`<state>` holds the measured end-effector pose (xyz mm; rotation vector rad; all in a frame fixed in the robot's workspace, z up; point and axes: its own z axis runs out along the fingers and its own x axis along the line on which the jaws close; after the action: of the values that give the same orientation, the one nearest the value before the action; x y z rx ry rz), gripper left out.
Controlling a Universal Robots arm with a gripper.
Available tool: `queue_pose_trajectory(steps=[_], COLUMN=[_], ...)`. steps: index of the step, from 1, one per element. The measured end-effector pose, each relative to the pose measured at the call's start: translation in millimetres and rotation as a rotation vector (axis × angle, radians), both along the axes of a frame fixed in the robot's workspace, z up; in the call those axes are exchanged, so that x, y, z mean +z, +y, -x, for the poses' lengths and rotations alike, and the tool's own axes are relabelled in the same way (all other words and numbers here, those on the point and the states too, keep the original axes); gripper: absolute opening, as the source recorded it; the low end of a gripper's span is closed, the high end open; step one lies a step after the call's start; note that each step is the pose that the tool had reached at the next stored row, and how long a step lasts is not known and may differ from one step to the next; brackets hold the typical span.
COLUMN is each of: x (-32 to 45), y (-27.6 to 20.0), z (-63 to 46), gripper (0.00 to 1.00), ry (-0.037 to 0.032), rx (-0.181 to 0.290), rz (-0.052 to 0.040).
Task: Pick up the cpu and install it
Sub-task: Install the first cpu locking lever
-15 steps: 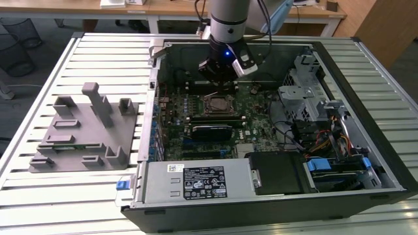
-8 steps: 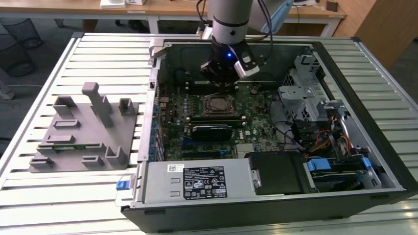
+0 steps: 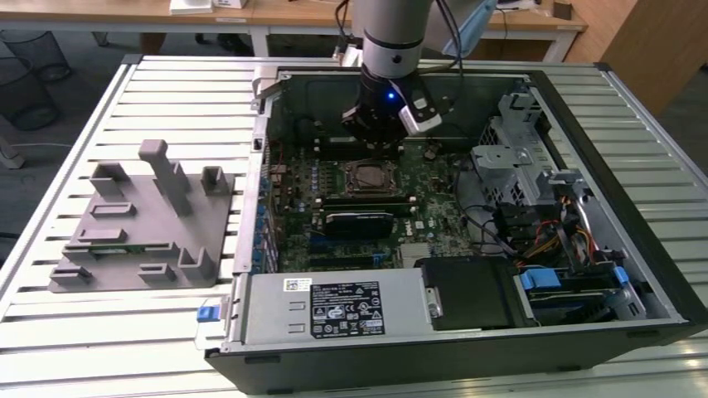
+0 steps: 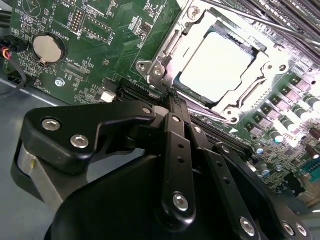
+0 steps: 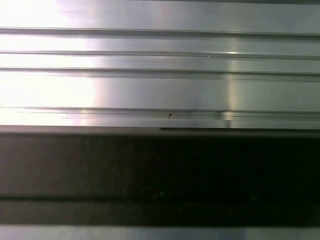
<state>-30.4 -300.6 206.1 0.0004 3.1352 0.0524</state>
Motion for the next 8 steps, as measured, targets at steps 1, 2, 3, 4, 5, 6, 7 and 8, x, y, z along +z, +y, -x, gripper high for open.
queue_pose_trajectory(steps=[1,2,3,4,5,6,7,8], x=[-0.7,-1.6,-2.4,-3.3,-4.2,-5.1,-5.8,-6.5], y=[0.0,0.0,0.0,0.0,0.1,0.1,0.1,0.1], z=[-0.2,-0.4,-0.6,-0.7,-0.9,-1.0,-1.1,-1.2], gripper=[0.11,0.11,0.11,0.11,0.11,0.11,0.11,0.11], ry=[0.0000,0.0001,0.0000,0.0000,0.0000,0.0000,0.0000,0.0000], rx=[0.000,0.000,0.000,0.000,0.000,0.000,0.000,0.000], rz=[0.0005,0.0010,0.0013,0.0016,0.0019,0.0021,0.0024,0.0027])
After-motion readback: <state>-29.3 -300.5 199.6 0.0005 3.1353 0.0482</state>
